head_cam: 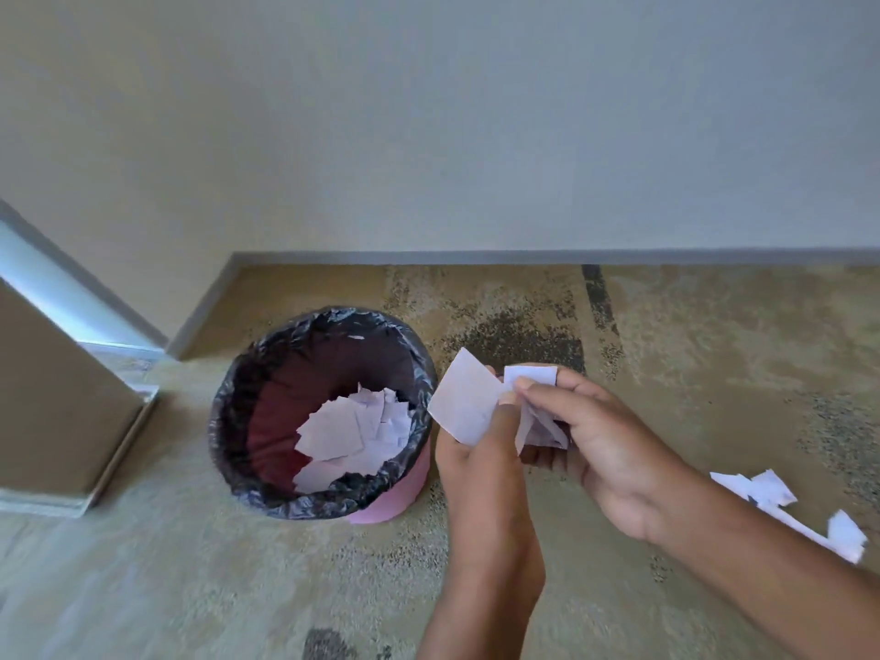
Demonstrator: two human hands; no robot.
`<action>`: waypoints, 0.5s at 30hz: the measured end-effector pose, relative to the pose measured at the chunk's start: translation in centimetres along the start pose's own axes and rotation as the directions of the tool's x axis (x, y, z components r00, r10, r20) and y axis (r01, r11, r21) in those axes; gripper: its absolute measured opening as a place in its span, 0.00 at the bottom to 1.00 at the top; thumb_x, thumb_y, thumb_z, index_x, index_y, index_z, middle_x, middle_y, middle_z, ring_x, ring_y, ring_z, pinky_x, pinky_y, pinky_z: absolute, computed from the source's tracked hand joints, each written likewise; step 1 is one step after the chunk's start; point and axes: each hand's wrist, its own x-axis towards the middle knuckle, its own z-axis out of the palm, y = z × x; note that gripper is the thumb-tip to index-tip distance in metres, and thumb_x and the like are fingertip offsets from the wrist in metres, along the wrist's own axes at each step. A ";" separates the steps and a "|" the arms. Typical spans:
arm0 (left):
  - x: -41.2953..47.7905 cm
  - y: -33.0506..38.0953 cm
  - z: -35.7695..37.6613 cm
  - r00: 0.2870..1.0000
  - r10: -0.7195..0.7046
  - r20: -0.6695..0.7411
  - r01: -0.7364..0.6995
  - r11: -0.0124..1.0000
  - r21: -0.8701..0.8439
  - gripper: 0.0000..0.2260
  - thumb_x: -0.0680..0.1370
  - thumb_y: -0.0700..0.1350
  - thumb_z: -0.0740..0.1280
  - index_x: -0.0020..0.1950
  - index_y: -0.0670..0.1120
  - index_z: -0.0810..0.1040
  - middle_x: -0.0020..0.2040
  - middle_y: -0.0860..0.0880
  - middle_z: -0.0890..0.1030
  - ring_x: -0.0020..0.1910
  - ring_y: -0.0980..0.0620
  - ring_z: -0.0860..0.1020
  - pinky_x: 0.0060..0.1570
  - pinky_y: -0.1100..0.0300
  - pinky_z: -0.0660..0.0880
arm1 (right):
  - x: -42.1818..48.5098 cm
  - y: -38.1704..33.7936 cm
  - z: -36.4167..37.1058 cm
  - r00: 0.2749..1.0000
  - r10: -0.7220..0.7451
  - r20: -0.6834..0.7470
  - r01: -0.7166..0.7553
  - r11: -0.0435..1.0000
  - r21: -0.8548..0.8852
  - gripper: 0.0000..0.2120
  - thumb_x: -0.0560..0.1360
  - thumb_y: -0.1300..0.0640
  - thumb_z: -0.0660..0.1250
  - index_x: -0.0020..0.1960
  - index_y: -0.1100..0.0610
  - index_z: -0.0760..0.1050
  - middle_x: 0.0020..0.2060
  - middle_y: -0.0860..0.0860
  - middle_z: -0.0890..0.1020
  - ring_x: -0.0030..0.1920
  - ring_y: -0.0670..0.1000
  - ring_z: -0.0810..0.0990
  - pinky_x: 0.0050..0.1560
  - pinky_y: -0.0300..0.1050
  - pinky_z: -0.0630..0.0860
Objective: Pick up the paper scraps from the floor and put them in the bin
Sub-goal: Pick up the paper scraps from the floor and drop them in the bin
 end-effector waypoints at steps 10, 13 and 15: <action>2.3 11.7 -7.0 0.986 0.016 -0.167 -0.017 1.000 0.001 0.32 0.77 0.77 0.57 0.56 0.55 0.88 0.54 0.46 0.89 0.53 0.46 0.88 0.55 0.45 0.81 | 4.0 -1.0 11.9 0.972 0.173 0.158 -0.177 0.984 0.013 0.09 0.84 0.52 0.69 0.63 0.50 0.81 0.63 0.59 0.85 0.50 0.56 0.84 0.41 0.49 0.82; 3.0 13.0 -8.8 0.986 -0.008 -0.167 0.002 0.999 -0.033 0.41 0.73 0.82 0.57 0.70 0.53 0.80 0.62 0.45 0.87 0.62 0.41 0.85 0.68 0.39 0.76 | 4.6 -0.9 13.7 0.964 0.202 0.172 -0.208 0.978 0.019 0.11 0.83 0.49 0.70 0.64 0.50 0.79 0.63 0.59 0.86 0.52 0.57 0.85 0.46 0.52 0.85; 3.1 13.4 -9.5 0.985 -0.021 -0.171 0.017 1.000 -0.025 0.43 0.72 0.82 0.57 0.75 0.53 0.76 0.65 0.44 0.86 0.64 0.40 0.84 0.71 0.37 0.73 | 5.0 -0.9 14.4 0.962 0.212 0.173 -0.219 0.975 0.023 0.12 0.83 0.48 0.71 0.64 0.51 0.78 0.62 0.59 0.86 0.53 0.58 0.86 0.52 0.55 0.85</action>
